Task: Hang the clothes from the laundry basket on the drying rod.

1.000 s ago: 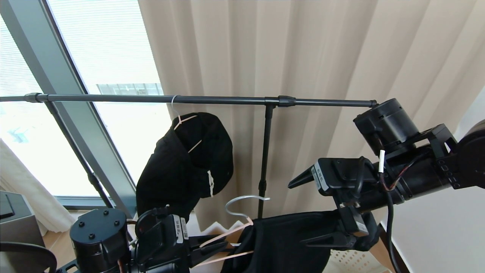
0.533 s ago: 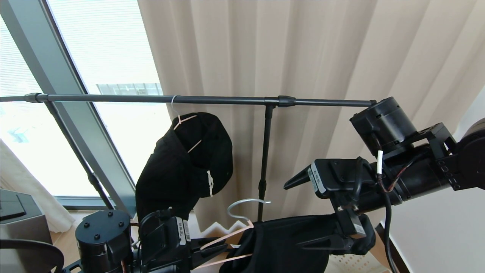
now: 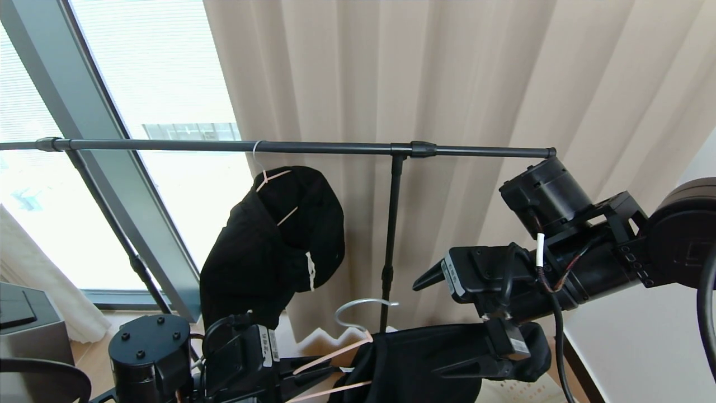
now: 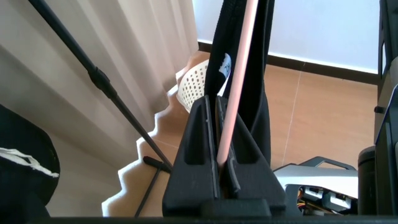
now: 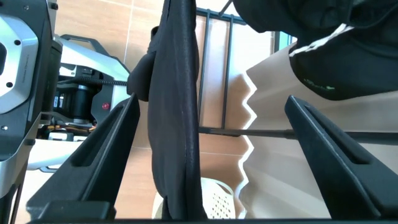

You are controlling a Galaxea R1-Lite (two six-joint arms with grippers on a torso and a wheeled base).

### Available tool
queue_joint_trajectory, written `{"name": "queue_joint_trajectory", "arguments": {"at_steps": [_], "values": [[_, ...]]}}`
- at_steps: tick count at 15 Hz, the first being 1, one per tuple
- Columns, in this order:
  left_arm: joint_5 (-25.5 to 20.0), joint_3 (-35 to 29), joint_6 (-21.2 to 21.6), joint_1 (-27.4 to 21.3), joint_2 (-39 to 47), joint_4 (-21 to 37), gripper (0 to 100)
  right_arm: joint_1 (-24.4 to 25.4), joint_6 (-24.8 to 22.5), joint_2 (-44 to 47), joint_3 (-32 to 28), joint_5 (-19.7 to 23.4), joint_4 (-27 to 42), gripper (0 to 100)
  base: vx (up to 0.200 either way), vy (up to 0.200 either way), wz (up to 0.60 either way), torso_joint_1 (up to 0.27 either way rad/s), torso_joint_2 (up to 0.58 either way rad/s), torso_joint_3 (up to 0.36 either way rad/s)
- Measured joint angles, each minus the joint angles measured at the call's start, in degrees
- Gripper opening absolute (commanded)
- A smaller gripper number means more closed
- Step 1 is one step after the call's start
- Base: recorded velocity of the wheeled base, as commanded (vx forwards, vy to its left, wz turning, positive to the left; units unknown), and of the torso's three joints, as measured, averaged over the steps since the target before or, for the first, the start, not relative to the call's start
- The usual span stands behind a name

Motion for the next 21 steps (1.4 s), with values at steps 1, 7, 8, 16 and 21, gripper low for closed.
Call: {"name": "queue_joint_trajectory", "arguments": {"at_steps": [1,7,8,16,21], "values": [[0.02,-0.02,0.0,0.0,-0.11,0.0,0,0.2,0.02,0.24,0.0,0.0,0.0,100,0.0,0.0,0.0,0.0,0.0,0.0],[0.02,-0.18,-0.15,0.0,-1.16,0.0,0,0.49,0.02,1.43,0.11,-1.01,-0.04,100,0.0,0.0,0.0,0.0,0.0,0.0],[0.02,-0.13,-0.17,-0.02,-1.29,0.0,0,0.5,0.02,1.62,0.1,-1.08,-0.06,100,0.0,0.0,0.0,0.0,0.0,0.0],[0.0,-0.27,-0.28,0.01,-1.33,-0.02,0,0.52,0.02,1.29,0.0,-1.15,-0.04,0,0.0,0.0,0.0,0.0,0.0,0.0],[-0.17,-0.13,-0.33,0.06,-1.24,-0.07,0,0.55,0.02,0.68,0.05,-1.23,-0.09,0,0.0,0.0,0.0,0.0,0.0,0.0]]}}
